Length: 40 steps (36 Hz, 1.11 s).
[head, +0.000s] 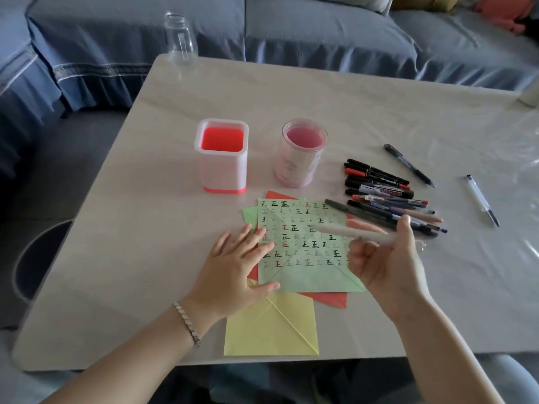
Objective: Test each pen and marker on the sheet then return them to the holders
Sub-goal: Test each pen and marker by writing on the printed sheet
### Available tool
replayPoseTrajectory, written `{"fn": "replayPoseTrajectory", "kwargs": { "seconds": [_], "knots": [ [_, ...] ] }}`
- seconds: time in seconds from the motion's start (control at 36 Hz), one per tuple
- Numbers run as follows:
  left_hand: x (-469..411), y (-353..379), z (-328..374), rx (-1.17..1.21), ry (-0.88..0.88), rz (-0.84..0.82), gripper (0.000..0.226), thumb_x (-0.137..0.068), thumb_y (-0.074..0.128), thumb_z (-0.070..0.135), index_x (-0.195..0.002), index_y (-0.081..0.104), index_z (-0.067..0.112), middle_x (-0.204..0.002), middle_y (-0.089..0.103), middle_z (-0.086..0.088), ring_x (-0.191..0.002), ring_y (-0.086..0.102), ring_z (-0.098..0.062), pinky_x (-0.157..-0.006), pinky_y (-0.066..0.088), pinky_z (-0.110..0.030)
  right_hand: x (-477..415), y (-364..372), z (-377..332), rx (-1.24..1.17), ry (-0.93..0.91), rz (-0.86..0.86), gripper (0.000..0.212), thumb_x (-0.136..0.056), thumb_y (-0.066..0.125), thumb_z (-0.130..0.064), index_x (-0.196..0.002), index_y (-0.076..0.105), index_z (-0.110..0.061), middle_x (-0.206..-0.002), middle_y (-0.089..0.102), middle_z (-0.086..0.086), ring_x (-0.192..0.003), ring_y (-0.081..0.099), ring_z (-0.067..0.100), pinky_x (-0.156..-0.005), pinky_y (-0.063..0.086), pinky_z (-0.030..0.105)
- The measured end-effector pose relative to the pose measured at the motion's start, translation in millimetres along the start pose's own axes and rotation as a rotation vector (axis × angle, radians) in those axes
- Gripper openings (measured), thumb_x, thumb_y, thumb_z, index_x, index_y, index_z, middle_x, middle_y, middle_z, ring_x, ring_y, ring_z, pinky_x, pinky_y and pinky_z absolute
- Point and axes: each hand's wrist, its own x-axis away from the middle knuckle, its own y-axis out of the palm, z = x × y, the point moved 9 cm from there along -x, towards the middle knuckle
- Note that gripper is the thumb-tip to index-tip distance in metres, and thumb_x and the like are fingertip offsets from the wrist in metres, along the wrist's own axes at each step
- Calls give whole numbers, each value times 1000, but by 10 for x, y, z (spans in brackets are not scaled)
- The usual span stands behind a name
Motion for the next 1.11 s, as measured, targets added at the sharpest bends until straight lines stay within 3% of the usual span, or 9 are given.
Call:
{"fn": "replayPoseTrajectory", "kwargs": {
  "seconds": [0.08, 0.17, 0.25, 0.36, 0.53, 0.67, 0.83, 0.92, 1.11],
  "knots": [
    [-17, -3, 0, 4, -12, 12, 69, -73, 44, 67, -127, 54, 25, -143, 43, 2, -135, 32, -17, -109, 13, -39, 62, 78, 48, 168, -100, -75, 42, -81, 49, -45, -92, 64, -9, -65, 68, 8, -56, 63, 15, -52, 51, 20],
    [-18, -5, -5, 19, -22, 21, 70, -73, 45, 67, -127, 54, 25, -144, 42, 1, -136, 29, -15, -110, 12, -39, 102, 46, -3, 370, -287, 31, 18, -71, 68, -25, -72, 56, -11, -50, 57, -1, -46, 50, 10, -48, 42, 18],
    [-26, -26, 2, 30, -15, 24, 70, -72, 44, 67, -127, 55, 25, -144, 42, 2, -136, 30, -14, -110, 11, -39, 113, 90, 19, 404, -389, 76, 27, -83, 61, -6, -65, 43, -13, -40, 39, -9, -38, 31, 6, -41, 28, 15],
    [-34, -18, 6, 19, -3, 5, 70, -73, 42, 69, -128, 54, 27, -144, 41, 2, -136, 30, -16, -109, 10, -40, 77, 377, 280, 424, -361, -87, 5, -79, 50, -14, -82, 51, -9, -42, 45, -4, -41, 43, 12, -45, 38, 20],
    [-54, -17, -23, -45, 96, -29, 70, -70, 40, 76, -126, 47, 33, -141, 46, -1, -133, 37, -25, -107, 13, -40, -7, 597, 630, 502, -282, -192, 18, -80, 53, -32, -83, 61, -16, -64, 65, 3, -68, 65, 20, -63, 54, 27],
    [-71, -20, -81, -35, 142, -68, 73, -69, 40, 76, -130, 42, 35, -145, 41, 4, -136, 33, -22, -109, 11, -38, -46, 553, 621, 580, -404, -35, 13, -80, 67, -18, -70, 59, -15, -48, 58, -3, -47, 53, 6, -49, 43, 15],
    [-80, -22, -104, -42, 117, -117, 87, -65, 34, 80, -138, 40, 32, -150, 28, 9, -140, 16, -12, -111, 1, -34, -13, 409, 620, 642, -570, 184, 40, -76, 73, -25, -50, 44, -16, -41, 47, 3, -39, 40, 12, -48, 38, 25],
    [-79, 18, -134, -87, 121, -140, 91, -64, 26, 82, -142, 31, 36, -153, 17, 13, -138, 1, -4, -112, -5, -34, 11, 418, 600, 706, -652, 218, 47, -78, 71, -19, -46, 37, -19, -36, 38, -12, -37, 32, 5, -43, 31, 21],
    [-65, -45, -110, -87, 157, -53, 81, -68, 36, 78, -131, 50, 30, -143, 43, 5, -135, 34, -23, -109, 13, -40, 1, 410, 624, 770, -646, 238, 41, -74, 58, -16, -44, 31, -19, -39, 37, -6, -39, 28, 5, -43, 23, 18]
  ]
}}
